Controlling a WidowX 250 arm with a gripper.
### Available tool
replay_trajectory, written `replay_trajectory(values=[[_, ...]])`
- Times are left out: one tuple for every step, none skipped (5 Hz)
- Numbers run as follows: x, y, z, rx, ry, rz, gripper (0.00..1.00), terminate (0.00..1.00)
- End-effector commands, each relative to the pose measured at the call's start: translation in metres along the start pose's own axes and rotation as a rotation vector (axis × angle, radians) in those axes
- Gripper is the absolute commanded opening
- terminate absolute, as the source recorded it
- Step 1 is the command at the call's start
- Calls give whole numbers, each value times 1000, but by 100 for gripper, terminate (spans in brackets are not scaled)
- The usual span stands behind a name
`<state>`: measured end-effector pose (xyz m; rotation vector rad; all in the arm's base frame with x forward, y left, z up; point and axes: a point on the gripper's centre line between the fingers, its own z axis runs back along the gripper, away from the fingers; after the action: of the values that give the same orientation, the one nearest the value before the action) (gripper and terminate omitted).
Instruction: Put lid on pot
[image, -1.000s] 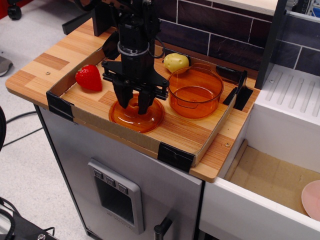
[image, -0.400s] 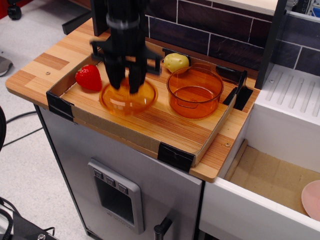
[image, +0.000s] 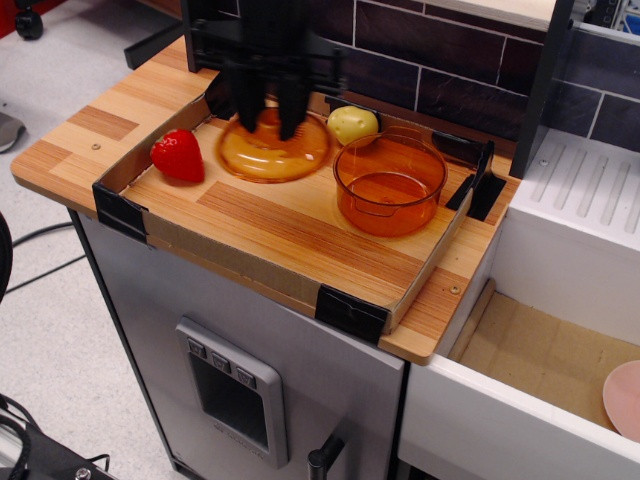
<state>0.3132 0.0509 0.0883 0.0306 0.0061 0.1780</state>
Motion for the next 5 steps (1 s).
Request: replay_trajectory(values=[[20,-34,5,25,-111,19,0,0],[29,-48,2,17,-74,5,0,0],[42,-59,-4,25,-59,21,0,0],[55,-65,-13,38,-40,32,0,0],[57,-66,-15,35,-40,31,0,0]])
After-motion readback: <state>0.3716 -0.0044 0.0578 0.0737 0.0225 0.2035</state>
